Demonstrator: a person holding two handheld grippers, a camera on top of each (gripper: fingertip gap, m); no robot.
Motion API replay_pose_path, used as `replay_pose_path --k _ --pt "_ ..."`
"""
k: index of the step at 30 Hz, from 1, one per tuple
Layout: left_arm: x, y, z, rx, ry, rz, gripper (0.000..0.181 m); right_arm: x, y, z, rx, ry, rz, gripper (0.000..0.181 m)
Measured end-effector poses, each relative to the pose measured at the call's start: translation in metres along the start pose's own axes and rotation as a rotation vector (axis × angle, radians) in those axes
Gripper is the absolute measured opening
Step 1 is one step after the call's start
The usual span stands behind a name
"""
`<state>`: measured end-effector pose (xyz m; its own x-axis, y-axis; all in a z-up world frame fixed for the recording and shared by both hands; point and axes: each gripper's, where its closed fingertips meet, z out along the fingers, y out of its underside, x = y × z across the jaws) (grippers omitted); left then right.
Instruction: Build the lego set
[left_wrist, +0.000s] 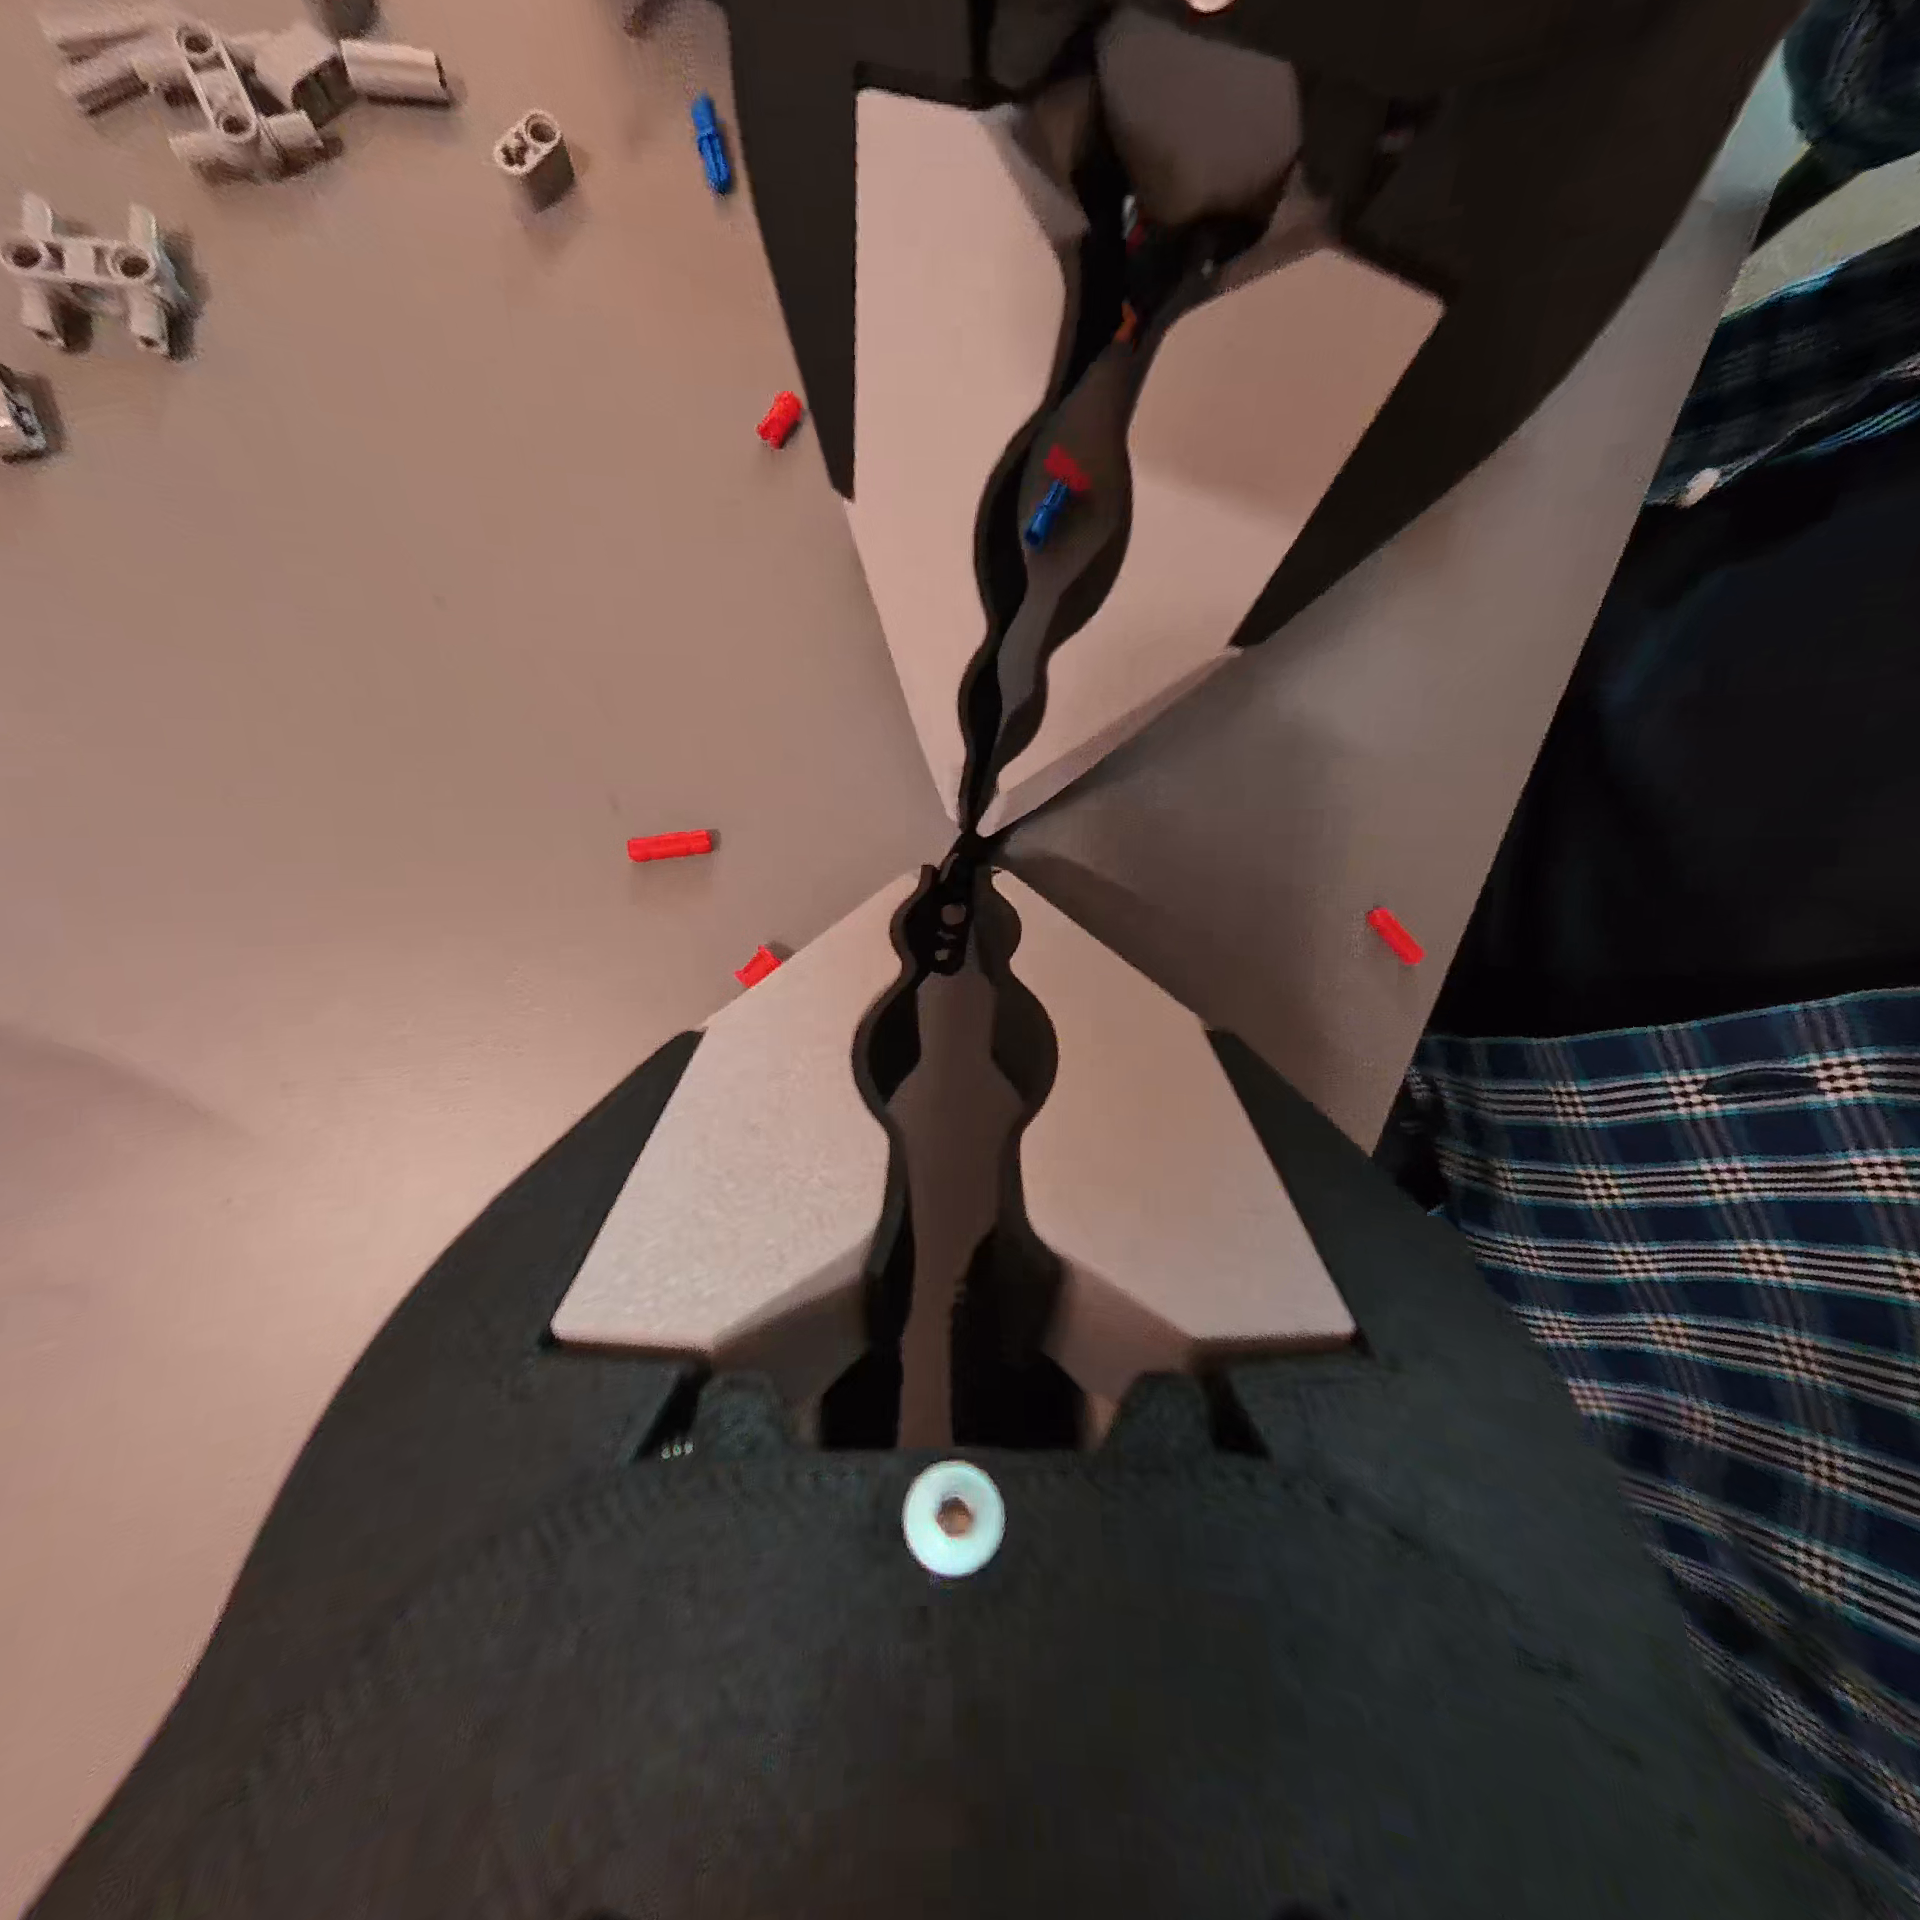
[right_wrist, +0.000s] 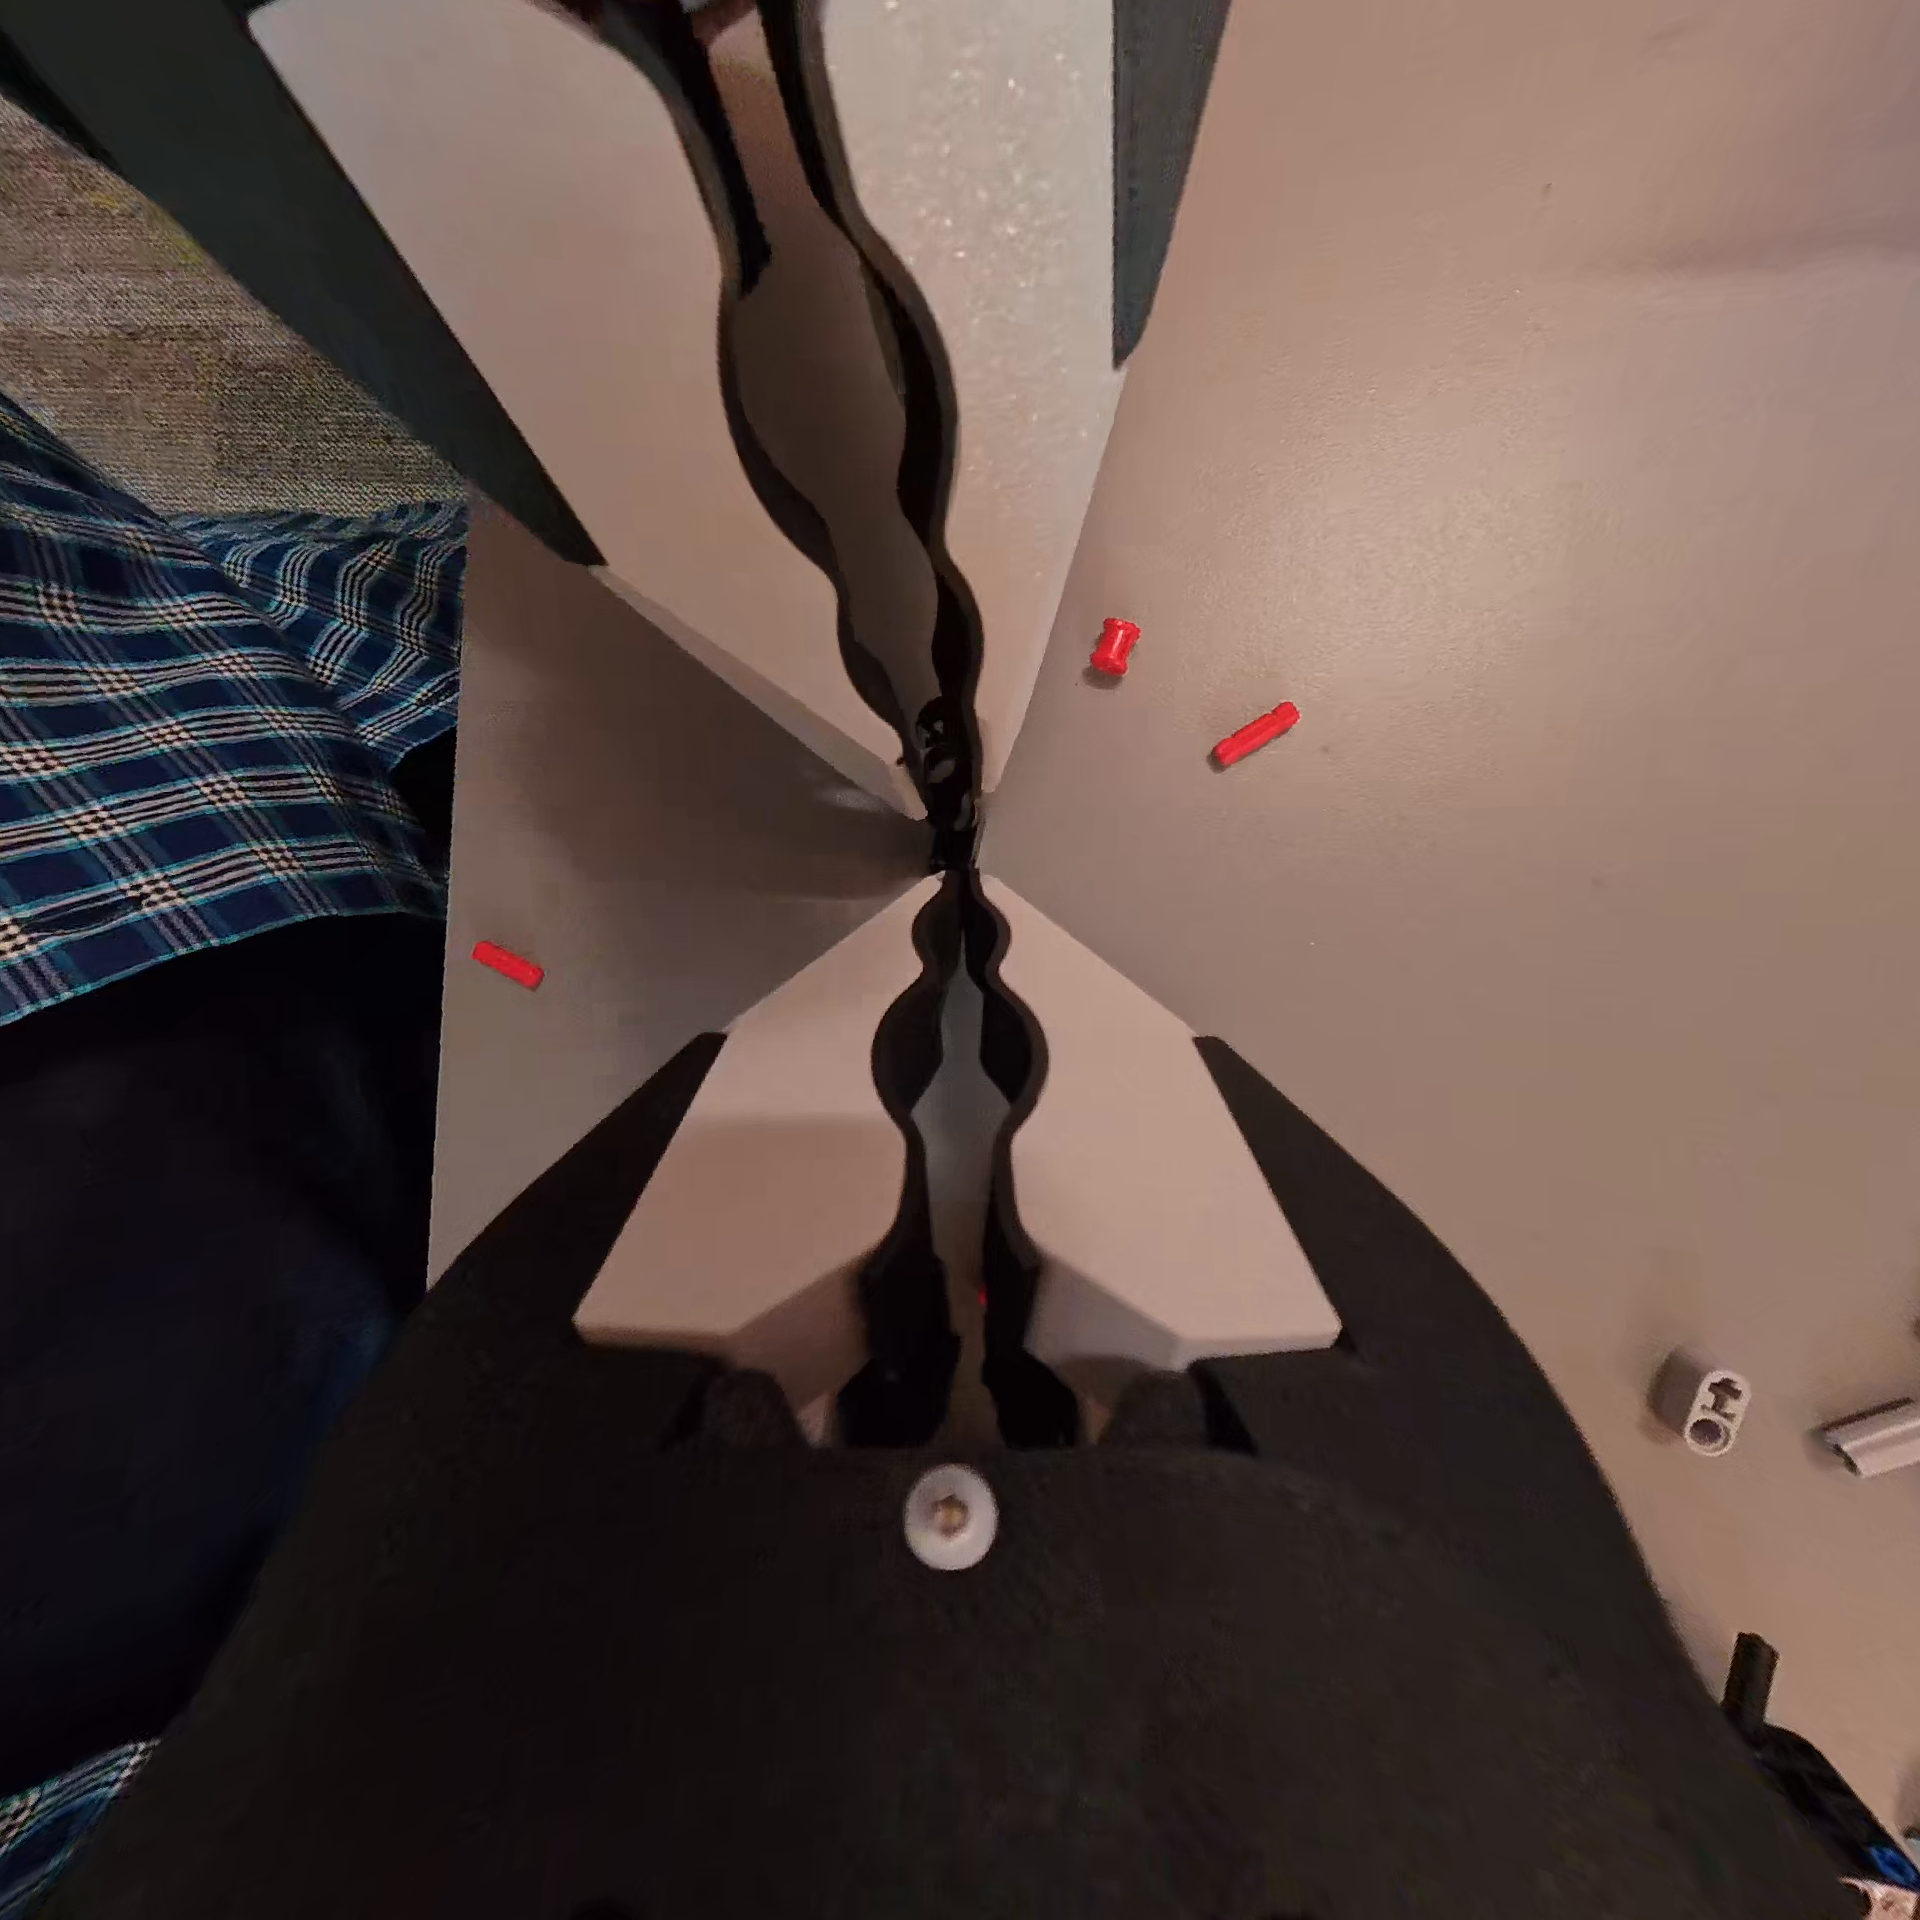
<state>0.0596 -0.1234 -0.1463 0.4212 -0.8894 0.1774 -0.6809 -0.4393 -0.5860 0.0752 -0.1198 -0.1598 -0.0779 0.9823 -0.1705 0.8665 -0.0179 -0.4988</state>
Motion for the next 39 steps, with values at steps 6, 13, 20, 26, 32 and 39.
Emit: replay_pose_path --k 6,13,20,26,32,39 --pt "-0.0003 -0.0004 0.0003 -0.019 0.042 -0.079 0.006 -0.0015 -0.0039 0.0018 0.003 -0.01 0.003 0.0" --pt "-0.0003 -0.0001 0.0006 -0.049 0.096 -0.137 0.006 -0.0024 -0.0076 0.0042 0.013 -0.02 0.006 0.0" --pt "-0.0004 0.0002 0.0012 -0.087 0.027 -0.106 0.007 -0.0029 -0.009 0.0042 0.017 -0.021 0.003 0.0" --pt "-0.0007 0.0 0.0016 -0.123 -0.012 -0.102 0.007 -0.0031 -0.0093 0.0034 0.028 -0.022 0.005 0.0" --pt "-0.001 0.0 0.0022 -0.09 -0.057 -0.106 0.007 -0.0022 -0.0094 0.0032 0.025 -0.015 0.001 0.0" --pt "-0.001 -0.0008 0.0019 -0.031 -0.056 -0.138 0.007 -0.0028 -0.0089 0.0023 0.03 0.001 -0.013 0.0"
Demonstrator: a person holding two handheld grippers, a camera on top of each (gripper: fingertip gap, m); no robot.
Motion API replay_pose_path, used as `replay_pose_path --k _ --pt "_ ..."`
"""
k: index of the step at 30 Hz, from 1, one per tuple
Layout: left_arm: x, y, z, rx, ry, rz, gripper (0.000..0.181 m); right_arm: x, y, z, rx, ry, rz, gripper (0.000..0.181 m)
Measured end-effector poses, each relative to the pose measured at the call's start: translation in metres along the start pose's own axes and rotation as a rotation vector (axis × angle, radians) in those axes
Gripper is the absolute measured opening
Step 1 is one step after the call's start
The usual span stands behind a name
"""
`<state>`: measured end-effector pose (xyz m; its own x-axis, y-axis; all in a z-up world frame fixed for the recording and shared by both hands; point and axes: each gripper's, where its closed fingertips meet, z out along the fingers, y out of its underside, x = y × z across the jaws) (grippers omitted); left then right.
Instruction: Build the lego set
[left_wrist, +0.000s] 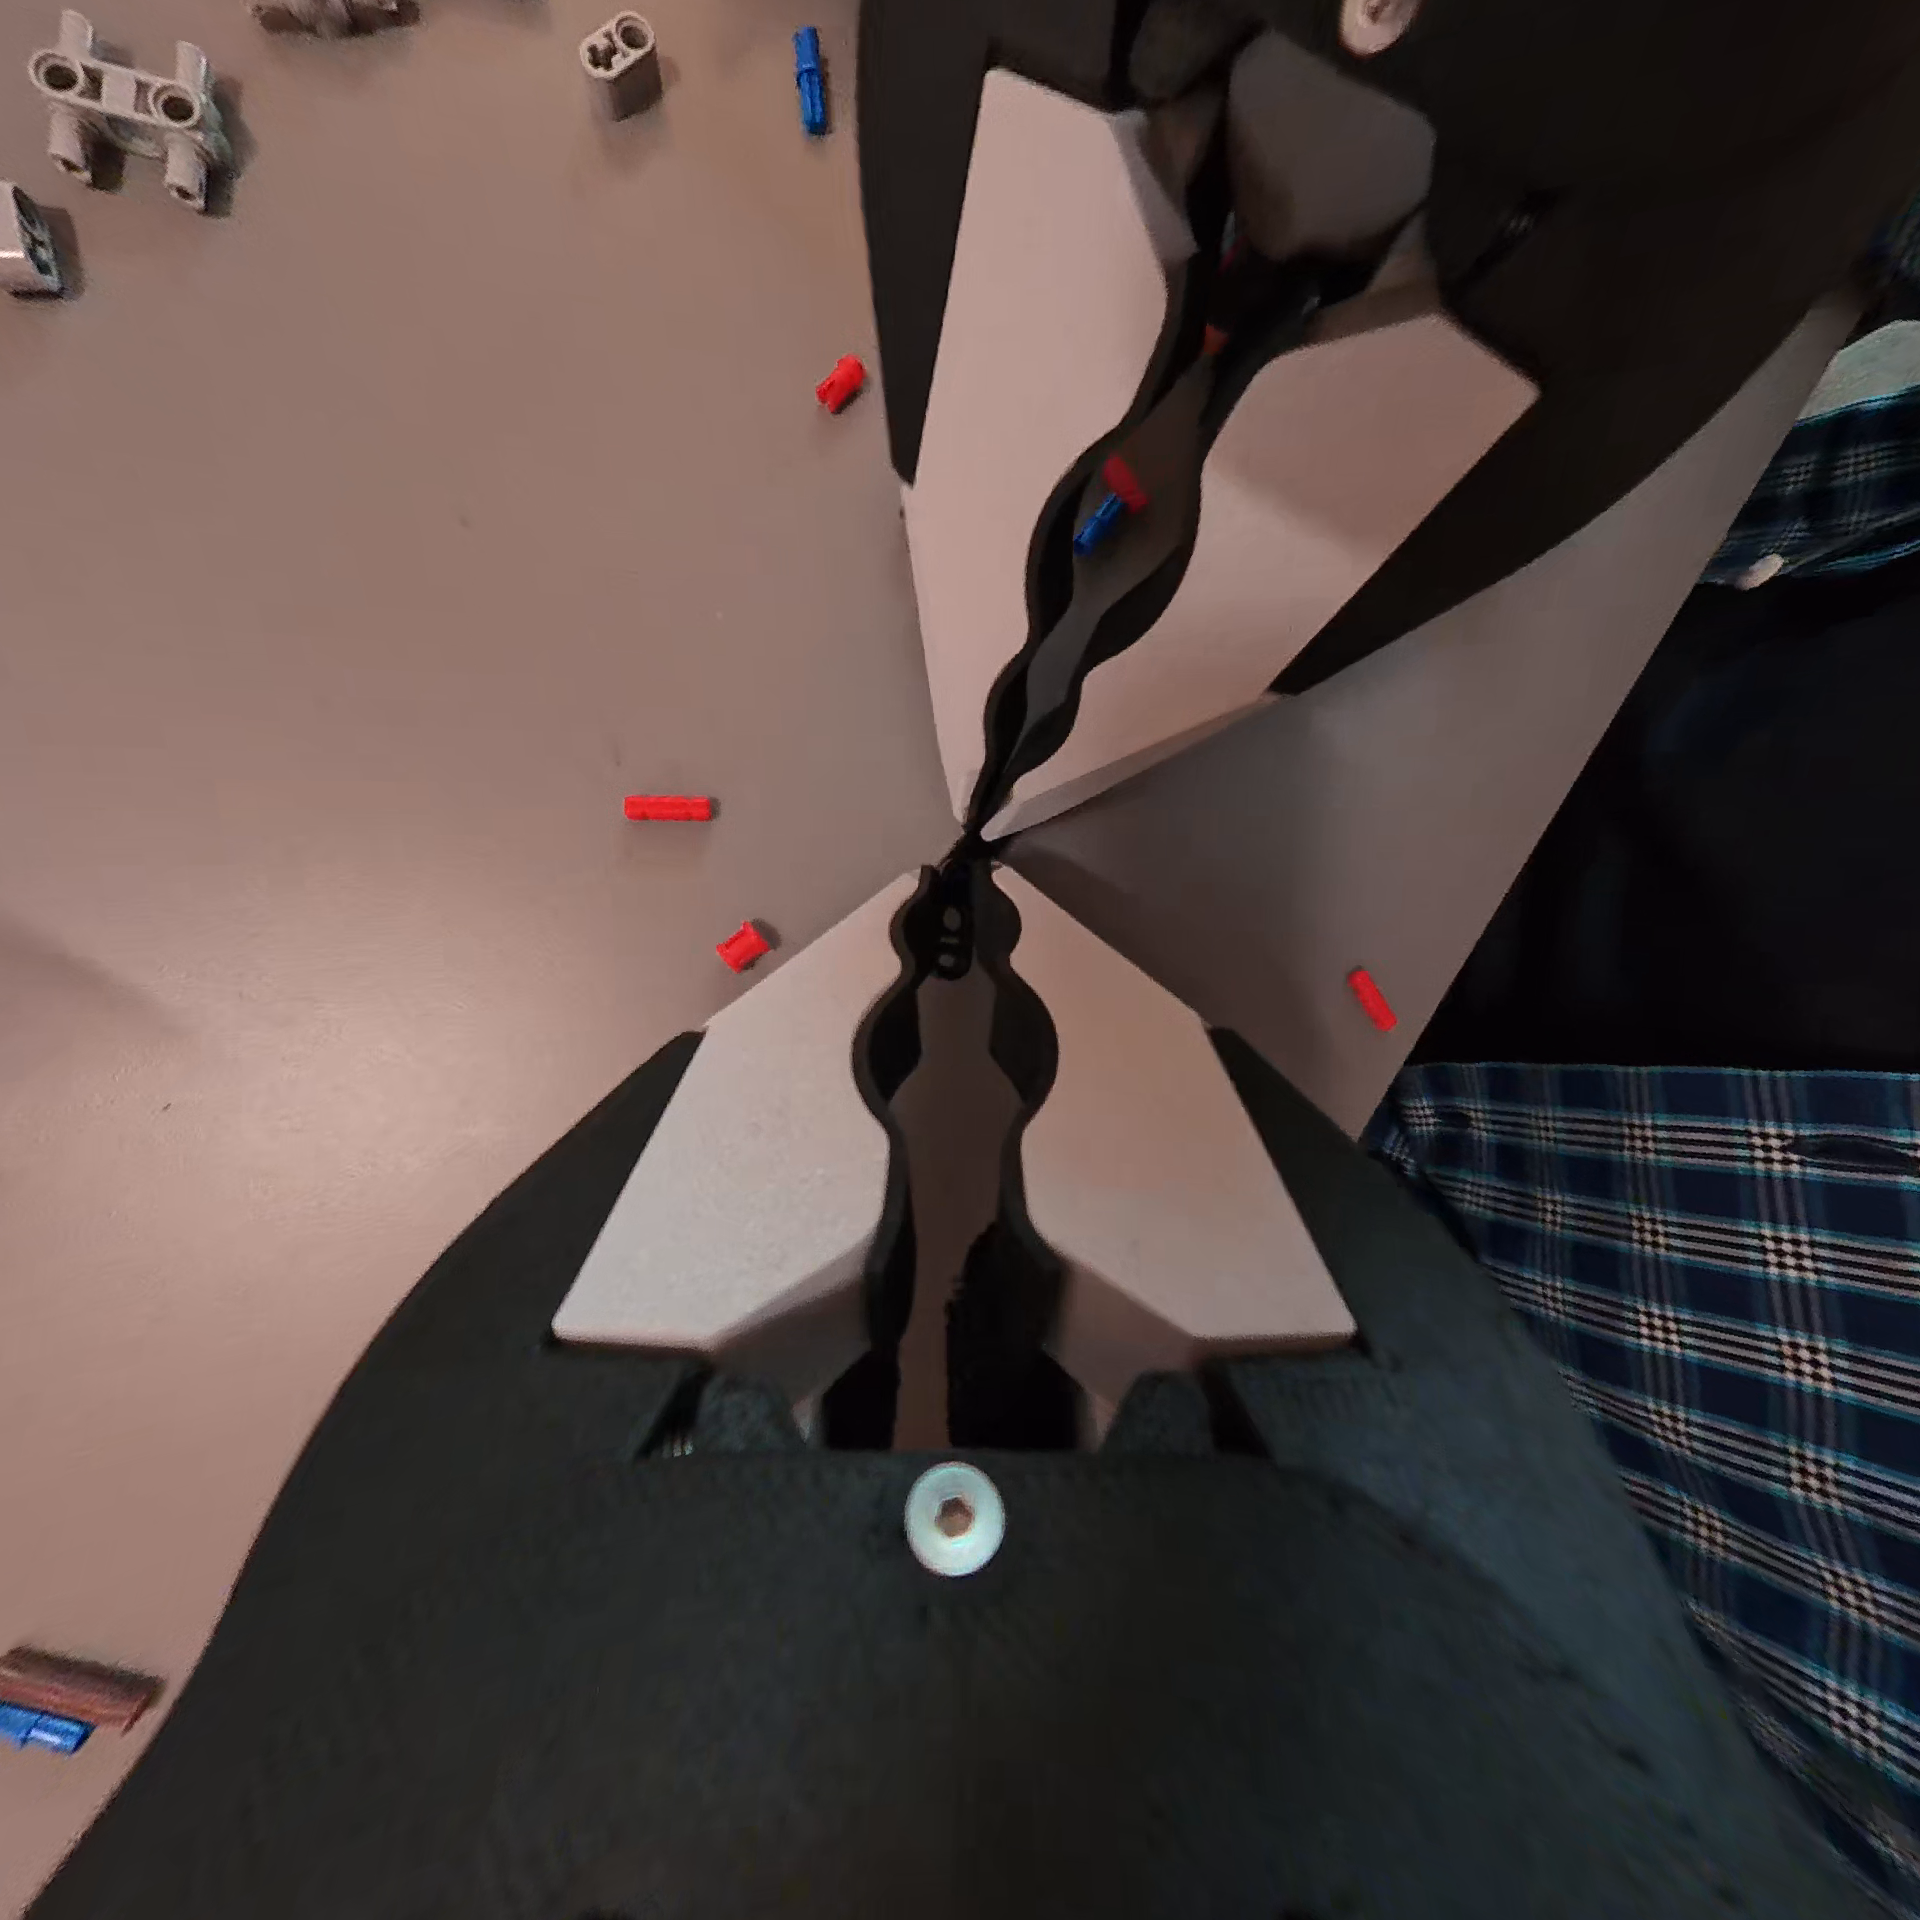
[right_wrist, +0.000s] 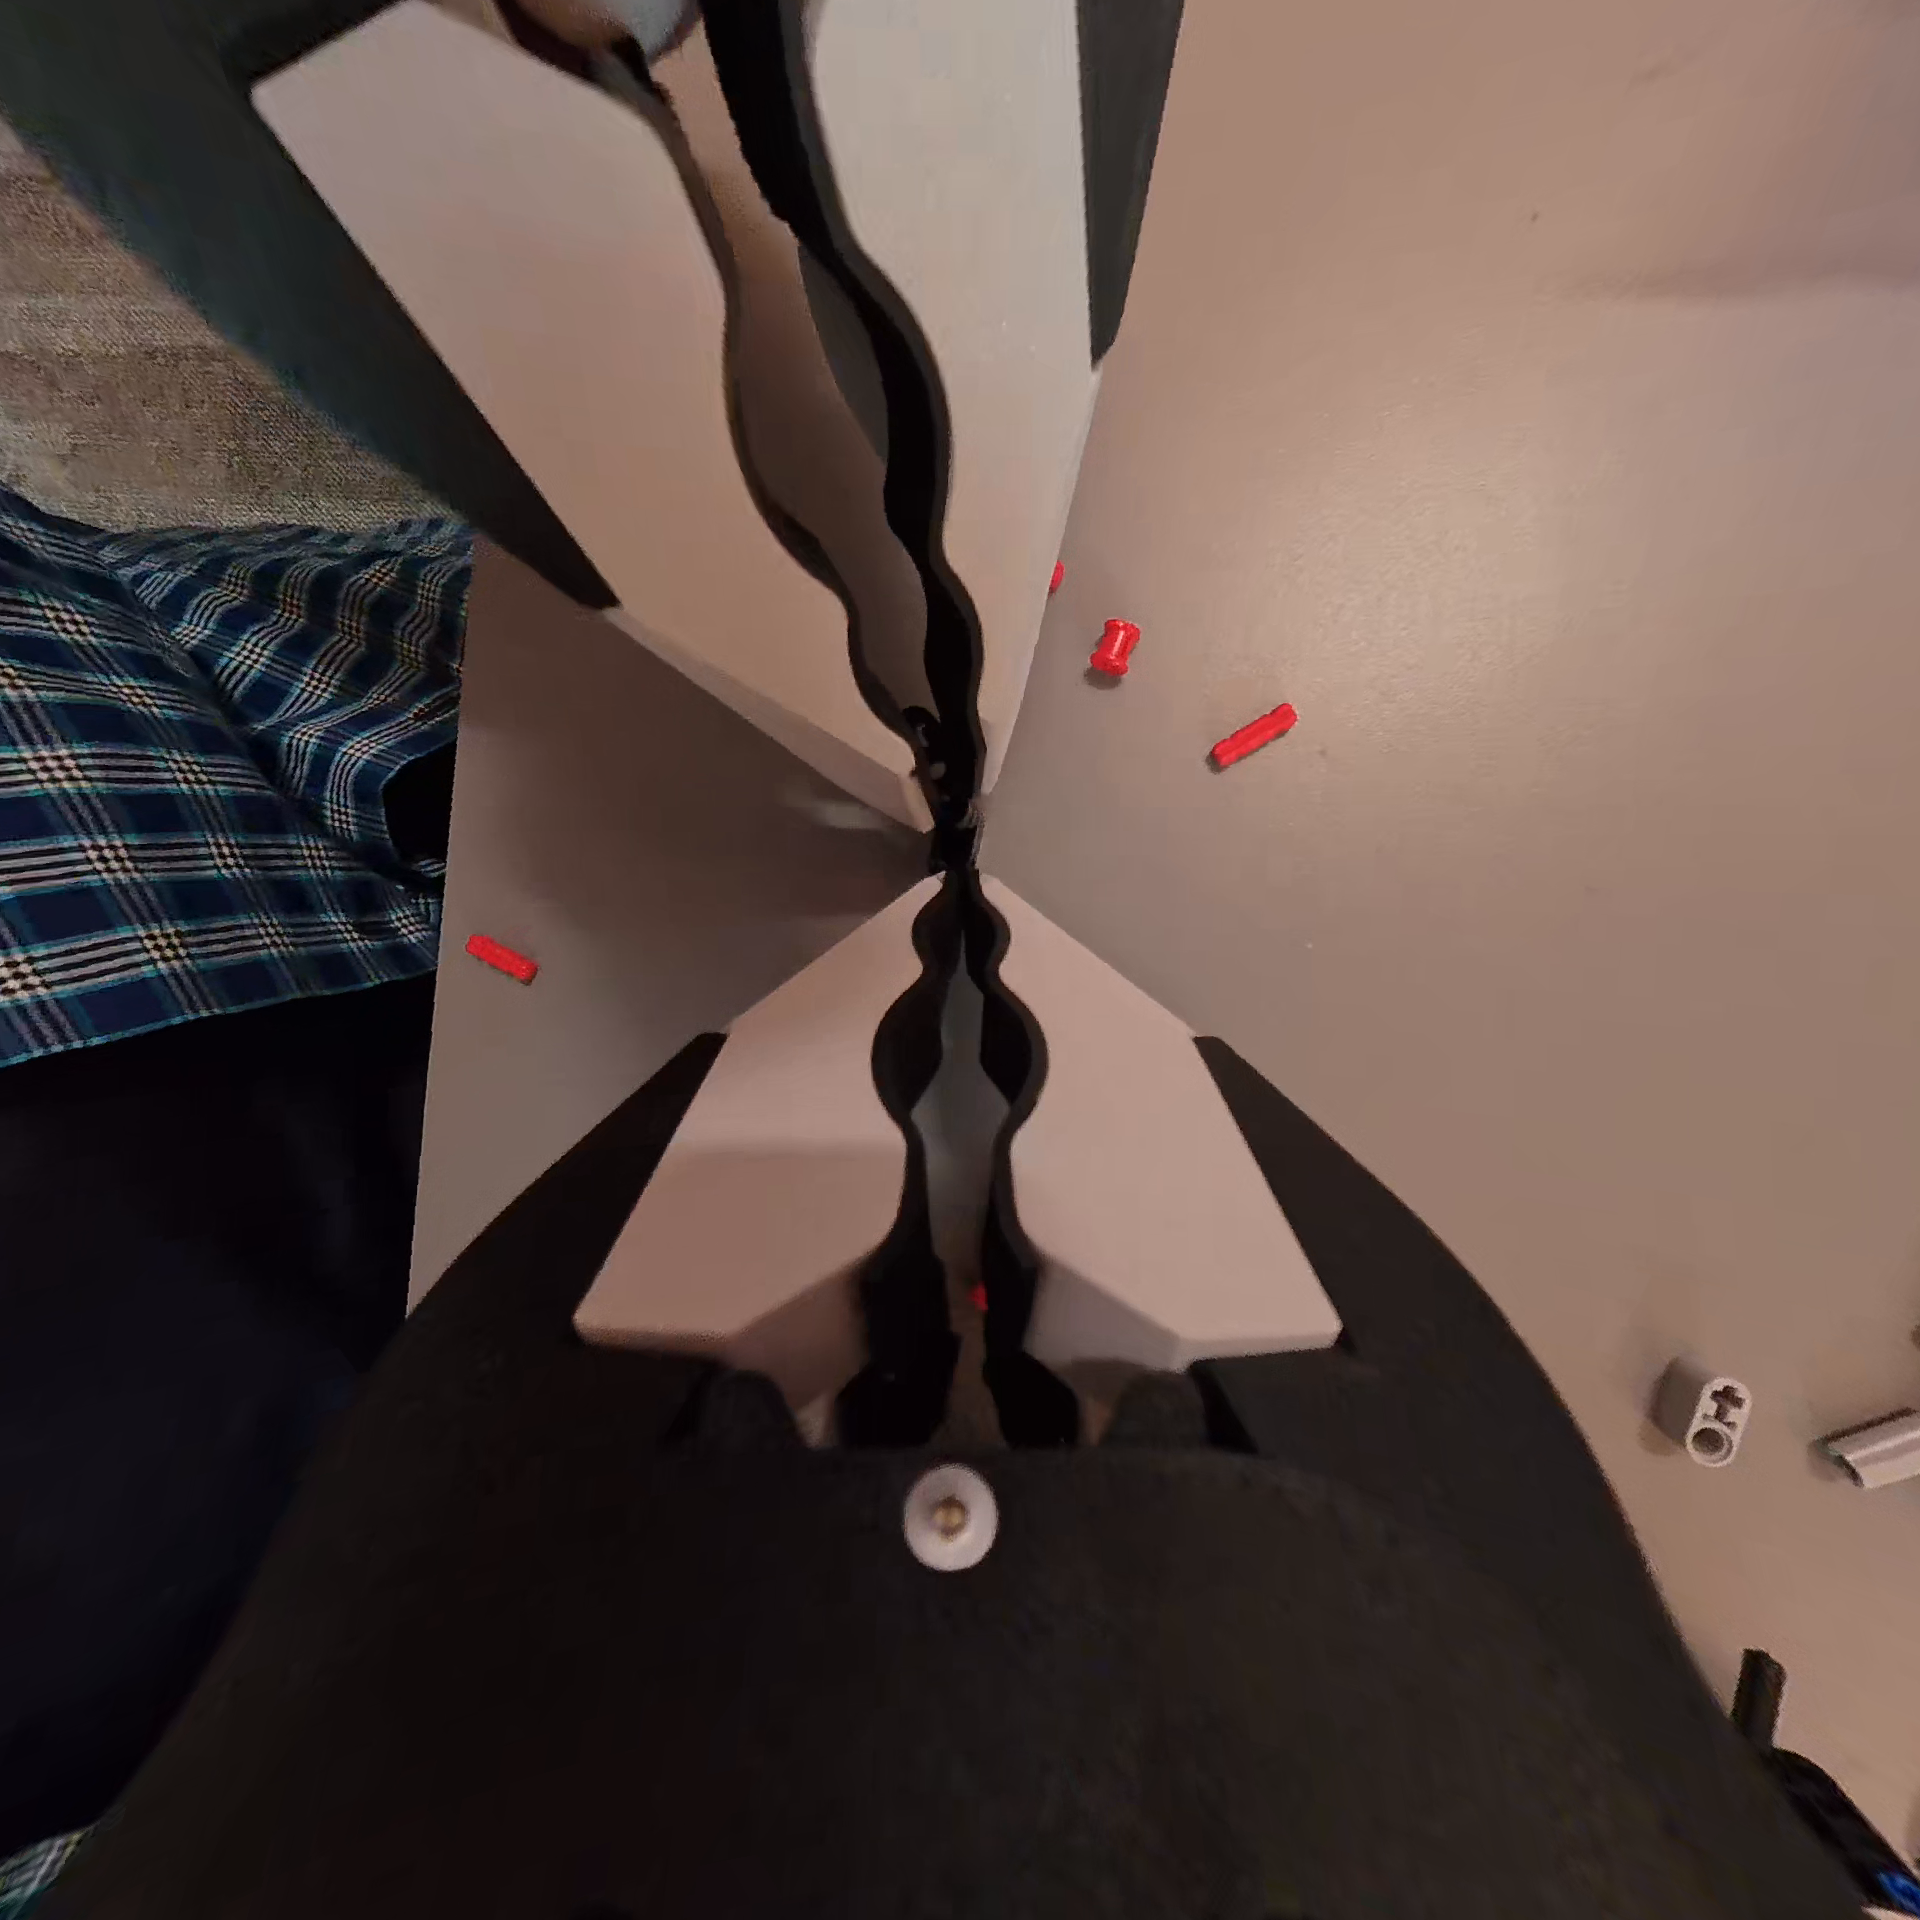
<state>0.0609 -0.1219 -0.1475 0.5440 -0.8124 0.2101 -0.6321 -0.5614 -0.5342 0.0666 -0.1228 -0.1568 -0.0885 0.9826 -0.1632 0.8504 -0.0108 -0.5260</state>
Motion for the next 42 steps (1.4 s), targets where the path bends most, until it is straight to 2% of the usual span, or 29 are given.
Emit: replay_pose_path --k 7,13,32,37,42 --pt "0.0048 -0.0058 -0.005 0.126 0.107 -0.079 0.007 -0.0003 -0.0001 0.0 0.026 -0.002 0.002 0.0" --pt "0.0009 -0.0043 -0.0038 0.15 0.101 -0.112 0.004 -0.0003 -0.0002 0.0 0.022 -0.007 -0.007 0.0" --pt "0.0015 -0.0047 0.0002 0.036 0.072 0.067 0.001 -0.0003 0.0001 -0.0001 0.036 -0.021 -0.013 0.0" --pt "0.0018 -0.0025 0.0033 -0.034 0.086 0.116 0.0 -0.0034 -0.0015 0.0015 0.046 -0.029 -0.02 0.0" --pt "0.0009 -0.0001 -0.0037 -0.018 0.103 0.077 0.0 -0.0035 -0.0013 0.0014 0.055 -0.039 -0.016 0.0"
